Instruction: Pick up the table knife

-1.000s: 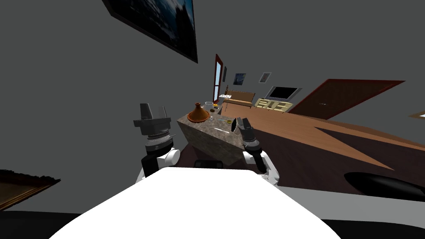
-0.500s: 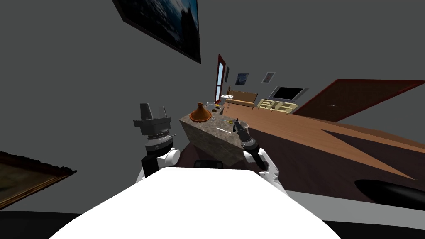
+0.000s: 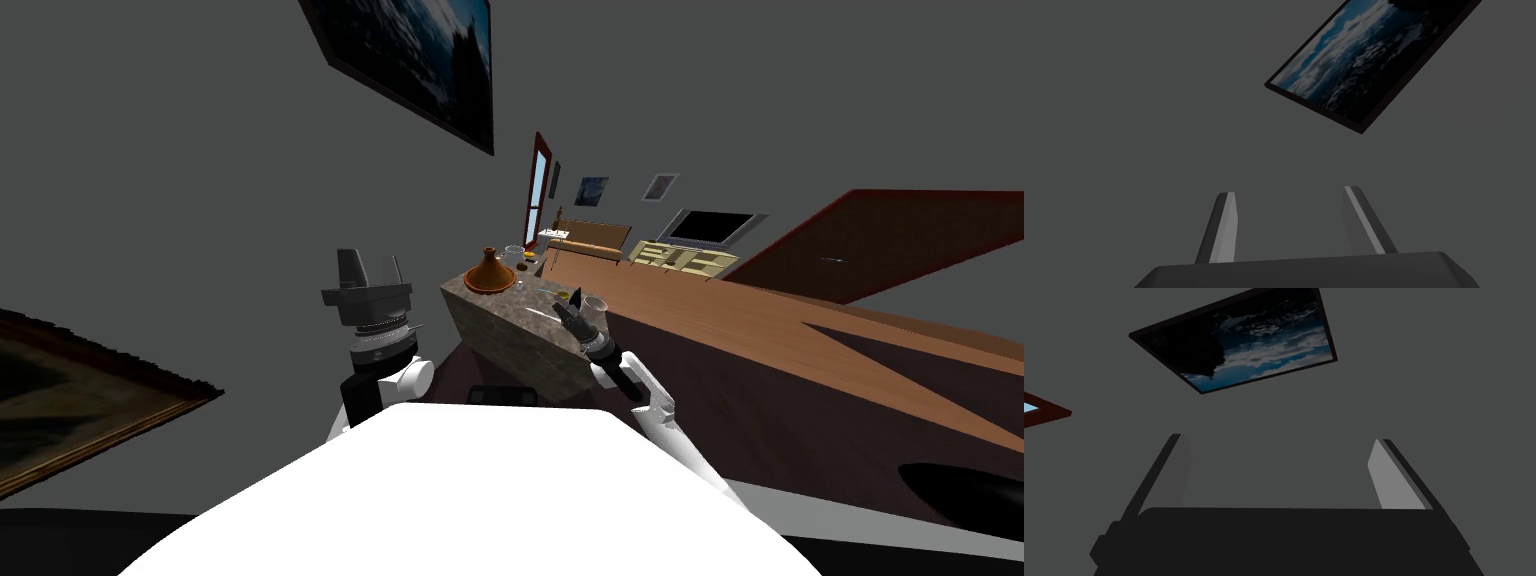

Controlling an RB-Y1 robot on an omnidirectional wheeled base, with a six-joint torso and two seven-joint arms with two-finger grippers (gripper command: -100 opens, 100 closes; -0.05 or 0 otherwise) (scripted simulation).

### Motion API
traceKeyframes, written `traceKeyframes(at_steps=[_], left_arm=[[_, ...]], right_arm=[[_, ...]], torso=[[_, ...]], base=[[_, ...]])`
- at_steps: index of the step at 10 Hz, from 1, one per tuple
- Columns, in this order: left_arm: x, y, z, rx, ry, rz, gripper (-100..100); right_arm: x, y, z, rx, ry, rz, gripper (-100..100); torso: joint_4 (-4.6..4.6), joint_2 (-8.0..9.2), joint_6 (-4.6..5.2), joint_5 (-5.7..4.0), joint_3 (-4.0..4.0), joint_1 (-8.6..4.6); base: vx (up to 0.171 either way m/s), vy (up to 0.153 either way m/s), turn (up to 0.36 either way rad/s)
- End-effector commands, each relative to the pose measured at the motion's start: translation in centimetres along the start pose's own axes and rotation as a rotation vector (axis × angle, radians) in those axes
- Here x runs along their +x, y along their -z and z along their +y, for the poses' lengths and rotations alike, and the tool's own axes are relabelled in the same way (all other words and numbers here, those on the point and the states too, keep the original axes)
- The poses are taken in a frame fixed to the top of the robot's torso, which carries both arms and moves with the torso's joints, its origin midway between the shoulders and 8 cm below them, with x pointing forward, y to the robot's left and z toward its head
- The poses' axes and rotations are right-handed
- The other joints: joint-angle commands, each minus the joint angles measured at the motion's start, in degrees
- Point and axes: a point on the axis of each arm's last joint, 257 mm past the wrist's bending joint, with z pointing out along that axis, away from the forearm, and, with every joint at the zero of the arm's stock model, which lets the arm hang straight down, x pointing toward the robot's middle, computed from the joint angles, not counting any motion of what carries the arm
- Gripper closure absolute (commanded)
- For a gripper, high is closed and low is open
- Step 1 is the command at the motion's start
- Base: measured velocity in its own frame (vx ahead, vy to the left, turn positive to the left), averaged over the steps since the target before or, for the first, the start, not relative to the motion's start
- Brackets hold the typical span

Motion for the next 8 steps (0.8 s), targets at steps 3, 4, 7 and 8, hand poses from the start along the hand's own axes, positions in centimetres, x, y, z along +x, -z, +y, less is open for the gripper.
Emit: traceKeyframes(at_steps=[3,4,7,8], left_arm=[[0.0,0.0,0.0,0.0,0.0,0.0,0],[0.0,0.0,0.0,0.0,0.0,0.0,0],[0.0,0.0,0.0,0.0,0.0,0.0,0],[0.0,0.0,0.0,0.0,0.0,0.0,0]], right_arm=[[2.5,1.2,-1.3,0.007,0.047,0.127,-100],[3.9,2.0,-2.4,0.016,0.071,0.195,-100],[5.2,3.4,-3.6,0.028,0.105,0.288,-100],[6.3,4.6,-4.8,0.043,0.125,0.351,-100]], torso=[[0.0,-0.01,0.01,0.0,-0.01,-0.02],[0.0,-0.01,0.04,0.0,0.0,-0.02],[0.0,-0.02,0.01,0.0,-0.01,0.01],[0.0,-0.02,0.04,0.0,-0.01,-0.01]], base=[[0.0,0.019,0.086],[0.0,0.029,0.106],[0.003,0.023,0.096],[0.012,0.03,0.147]])
